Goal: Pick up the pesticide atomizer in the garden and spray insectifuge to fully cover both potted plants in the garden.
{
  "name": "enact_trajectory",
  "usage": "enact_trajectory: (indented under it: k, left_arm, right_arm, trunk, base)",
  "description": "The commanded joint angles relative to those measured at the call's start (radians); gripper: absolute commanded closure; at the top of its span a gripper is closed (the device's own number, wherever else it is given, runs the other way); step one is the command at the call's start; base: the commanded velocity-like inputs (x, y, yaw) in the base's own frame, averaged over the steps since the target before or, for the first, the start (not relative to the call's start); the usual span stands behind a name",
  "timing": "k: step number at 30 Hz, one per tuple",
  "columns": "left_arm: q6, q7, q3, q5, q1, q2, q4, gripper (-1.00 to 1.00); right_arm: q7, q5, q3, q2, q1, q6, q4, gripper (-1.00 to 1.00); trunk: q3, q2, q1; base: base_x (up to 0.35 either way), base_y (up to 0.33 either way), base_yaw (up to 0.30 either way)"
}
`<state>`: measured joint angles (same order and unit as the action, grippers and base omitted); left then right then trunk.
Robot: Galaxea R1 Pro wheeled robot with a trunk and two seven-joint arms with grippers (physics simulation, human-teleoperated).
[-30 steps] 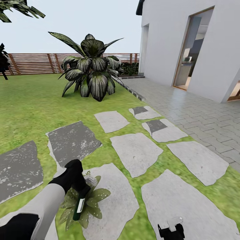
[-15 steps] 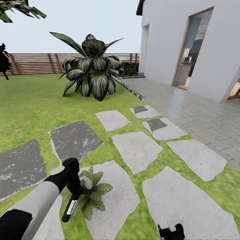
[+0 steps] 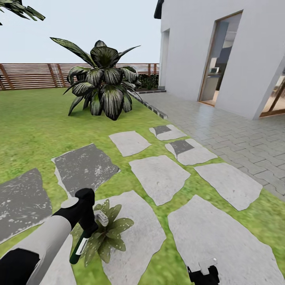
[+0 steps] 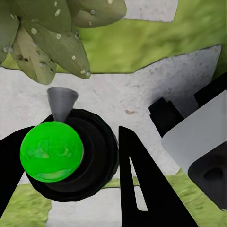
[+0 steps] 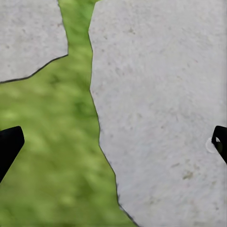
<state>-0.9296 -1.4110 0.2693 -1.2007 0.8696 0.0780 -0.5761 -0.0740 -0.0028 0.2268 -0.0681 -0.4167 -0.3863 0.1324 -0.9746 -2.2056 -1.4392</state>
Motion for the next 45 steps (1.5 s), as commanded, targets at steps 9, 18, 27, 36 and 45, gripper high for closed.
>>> enact_trajectory:
  k: [9, 18, 27, 36, 45]
  left_arm:
    - [-0.01, -0.007, 0.003, -0.005, -0.004, 0.009, 0.009, 1.0]
    - [-0.014, -0.005, 0.003, -0.005, -0.004, 0.006, 0.007, 1.0]
    - [-0.009, -0.007, 0.0, -0.003, -0.004, 0.002, 0.009, 1.0]
    - [-0.005, -0.006, 0.0, -0.004, -0.035, 0.01, 0.039, 1.0]
    - [-0.006, -0.003, -0.003, -0.002, -0.034, 0.001, 0.035, 1.0]
  right_arm:
    - [-0.007, 0.0, 0.009, -0.001, -0.001, -0.002, 0.0, -1.0]
    - [-0.007, 0.0, 0.009, 0.0, -0.001, -0.002, 0.0, -1.0]
    - [-0.007, 0.0, 0.009, 0.0, -0.001, -0.002, 0.0, -1.0]
    - [-0.007, 0.0, 0.009, -0.001, 0.0, -0.002, 0.0, -1.0]
    - [-0.007, 0.0, 0.008, -0.004, -0.001, -0.002, 0.0, -1.0]
  trunk:
    - [-0.001, 0.0, 0.0]
    - [-0.001, 0.0, 0.0]
    - [0.0, 0.0, 0.0]
    - [0.001, 0.0, 0.0]
    - [0.001, 0.0, 0.0]
  base:
    - [0.0, 0.009, 0.0]
    - [-0.047, 0.275, -0.032]
    - [-0.002, 0.12, -0.271]
    - [0.0, 0.095, -0.025]
    - [0.055, 0.283, 0.0]
